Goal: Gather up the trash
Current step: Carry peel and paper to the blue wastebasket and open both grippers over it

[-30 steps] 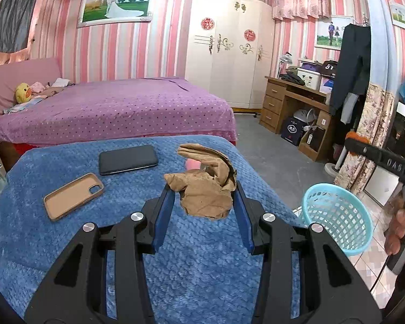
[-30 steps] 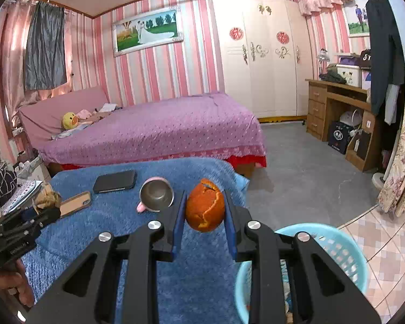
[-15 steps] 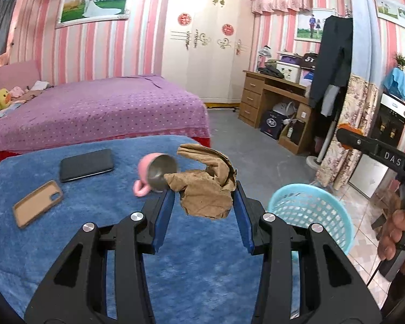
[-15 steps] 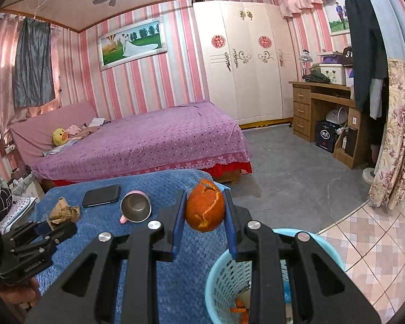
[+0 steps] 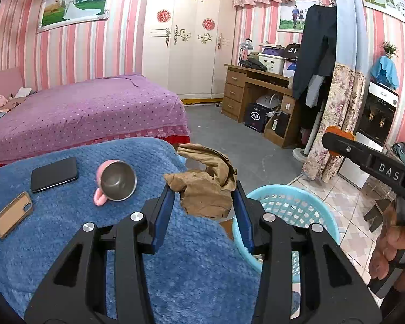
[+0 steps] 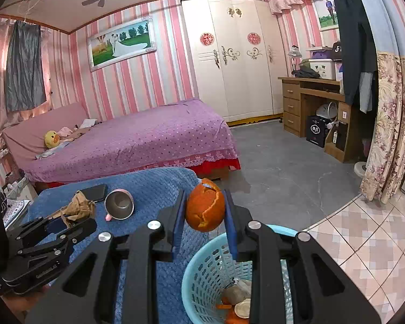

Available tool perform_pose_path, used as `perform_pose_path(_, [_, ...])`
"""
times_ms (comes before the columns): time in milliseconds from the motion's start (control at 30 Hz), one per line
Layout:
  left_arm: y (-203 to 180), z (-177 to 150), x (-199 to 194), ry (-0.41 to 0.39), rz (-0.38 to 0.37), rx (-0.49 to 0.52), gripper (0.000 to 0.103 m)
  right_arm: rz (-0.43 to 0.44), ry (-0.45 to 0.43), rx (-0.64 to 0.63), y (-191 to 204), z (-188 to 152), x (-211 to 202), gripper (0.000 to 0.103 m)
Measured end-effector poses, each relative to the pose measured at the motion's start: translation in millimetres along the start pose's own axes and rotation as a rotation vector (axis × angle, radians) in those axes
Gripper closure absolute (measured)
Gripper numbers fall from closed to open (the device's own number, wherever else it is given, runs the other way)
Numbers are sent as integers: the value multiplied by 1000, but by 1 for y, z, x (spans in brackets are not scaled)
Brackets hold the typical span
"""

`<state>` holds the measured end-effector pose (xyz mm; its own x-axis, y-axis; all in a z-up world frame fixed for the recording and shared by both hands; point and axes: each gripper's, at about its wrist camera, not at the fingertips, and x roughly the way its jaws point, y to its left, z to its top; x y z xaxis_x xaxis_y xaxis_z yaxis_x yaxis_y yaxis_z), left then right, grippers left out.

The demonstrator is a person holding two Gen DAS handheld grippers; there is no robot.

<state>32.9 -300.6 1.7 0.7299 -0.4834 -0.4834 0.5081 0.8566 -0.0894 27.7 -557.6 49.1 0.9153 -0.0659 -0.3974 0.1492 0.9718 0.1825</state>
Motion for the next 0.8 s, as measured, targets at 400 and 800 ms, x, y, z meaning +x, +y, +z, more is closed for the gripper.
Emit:
perform_pose_path(400, [-21, 4, 18, 24, -31, 12, 60, -56, -21, 14, -11, -1, -4, 39])
perform_pose_path(800, [-63, 9, 40, 48, -83, 67, 21, -114, -83, 121, -43, 2, -19, 39])
